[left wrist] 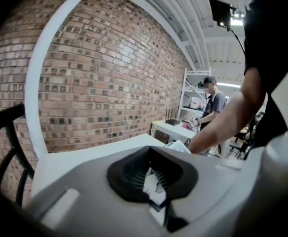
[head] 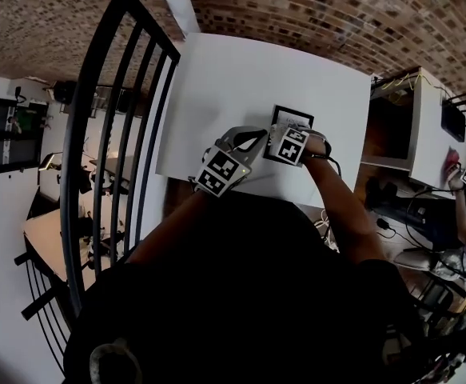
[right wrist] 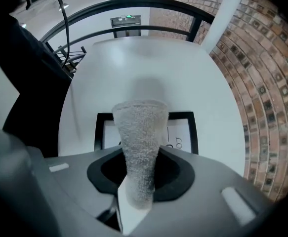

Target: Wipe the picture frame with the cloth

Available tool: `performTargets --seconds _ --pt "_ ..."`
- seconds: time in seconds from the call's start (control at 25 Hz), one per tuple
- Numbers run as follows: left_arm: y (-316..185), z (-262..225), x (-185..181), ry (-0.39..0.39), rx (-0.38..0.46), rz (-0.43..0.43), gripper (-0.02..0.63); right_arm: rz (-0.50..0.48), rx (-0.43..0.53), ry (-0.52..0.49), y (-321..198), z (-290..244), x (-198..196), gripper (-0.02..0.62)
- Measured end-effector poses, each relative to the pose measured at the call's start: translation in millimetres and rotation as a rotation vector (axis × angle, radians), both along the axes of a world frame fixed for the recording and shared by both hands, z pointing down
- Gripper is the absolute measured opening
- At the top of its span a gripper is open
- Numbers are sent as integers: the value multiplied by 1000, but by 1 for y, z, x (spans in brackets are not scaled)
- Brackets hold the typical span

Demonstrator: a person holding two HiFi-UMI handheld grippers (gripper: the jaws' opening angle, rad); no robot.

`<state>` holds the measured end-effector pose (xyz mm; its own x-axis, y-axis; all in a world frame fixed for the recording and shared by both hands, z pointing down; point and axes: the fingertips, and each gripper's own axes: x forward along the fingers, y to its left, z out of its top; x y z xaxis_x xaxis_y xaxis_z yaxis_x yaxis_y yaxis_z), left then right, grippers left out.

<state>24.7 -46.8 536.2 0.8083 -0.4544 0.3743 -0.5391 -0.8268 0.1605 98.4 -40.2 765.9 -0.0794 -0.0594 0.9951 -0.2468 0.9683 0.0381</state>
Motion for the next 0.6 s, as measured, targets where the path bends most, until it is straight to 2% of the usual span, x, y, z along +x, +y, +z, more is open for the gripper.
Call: performTargets --seconds 0.6 --pt "6 7 32 1 -4 81 2 158 -19 65 20 5 94 115"
